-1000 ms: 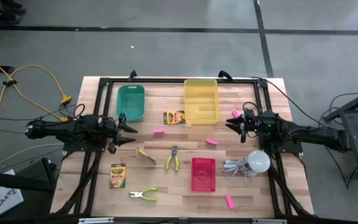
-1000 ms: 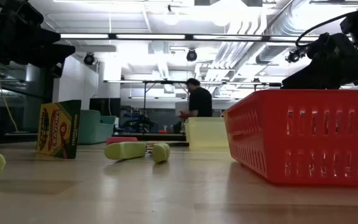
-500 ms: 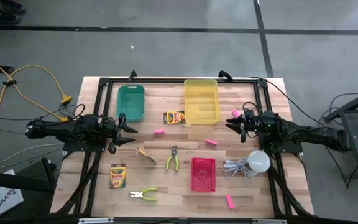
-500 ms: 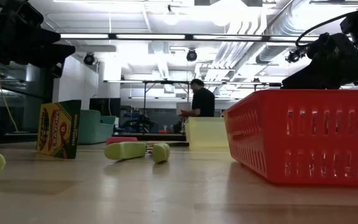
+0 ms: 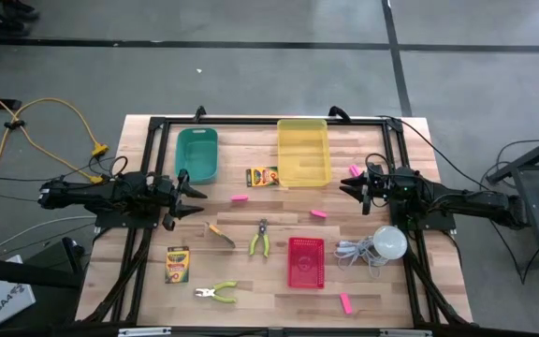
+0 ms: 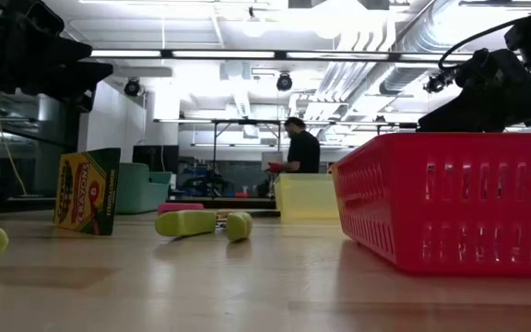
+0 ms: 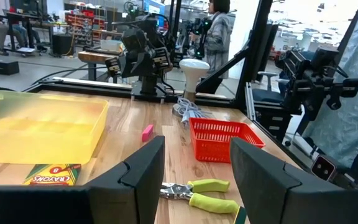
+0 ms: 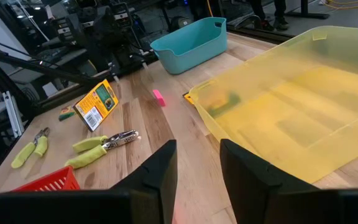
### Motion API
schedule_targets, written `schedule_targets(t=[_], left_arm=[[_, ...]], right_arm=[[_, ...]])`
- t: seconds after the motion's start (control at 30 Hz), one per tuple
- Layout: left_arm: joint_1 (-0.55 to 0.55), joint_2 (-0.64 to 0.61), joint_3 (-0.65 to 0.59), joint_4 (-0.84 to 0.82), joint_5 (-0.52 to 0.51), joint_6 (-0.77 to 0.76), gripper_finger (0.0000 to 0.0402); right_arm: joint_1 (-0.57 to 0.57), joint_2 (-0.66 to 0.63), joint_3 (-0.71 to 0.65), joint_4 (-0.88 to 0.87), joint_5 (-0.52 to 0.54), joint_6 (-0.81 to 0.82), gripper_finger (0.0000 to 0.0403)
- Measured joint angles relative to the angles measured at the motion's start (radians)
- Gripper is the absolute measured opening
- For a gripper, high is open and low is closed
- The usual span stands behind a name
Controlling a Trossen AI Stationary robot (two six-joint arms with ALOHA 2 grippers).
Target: Pick & Place School Supplies
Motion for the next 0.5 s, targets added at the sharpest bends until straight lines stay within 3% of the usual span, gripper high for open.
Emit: schedule_targets(t=[0.5], left_arm=[[0.0,0.0,0.0,0.017,0.001,-0.026,0.0177]], right_arm=[[0.0,0.0,0.0,0.0,0.0,0.0,0.011]])
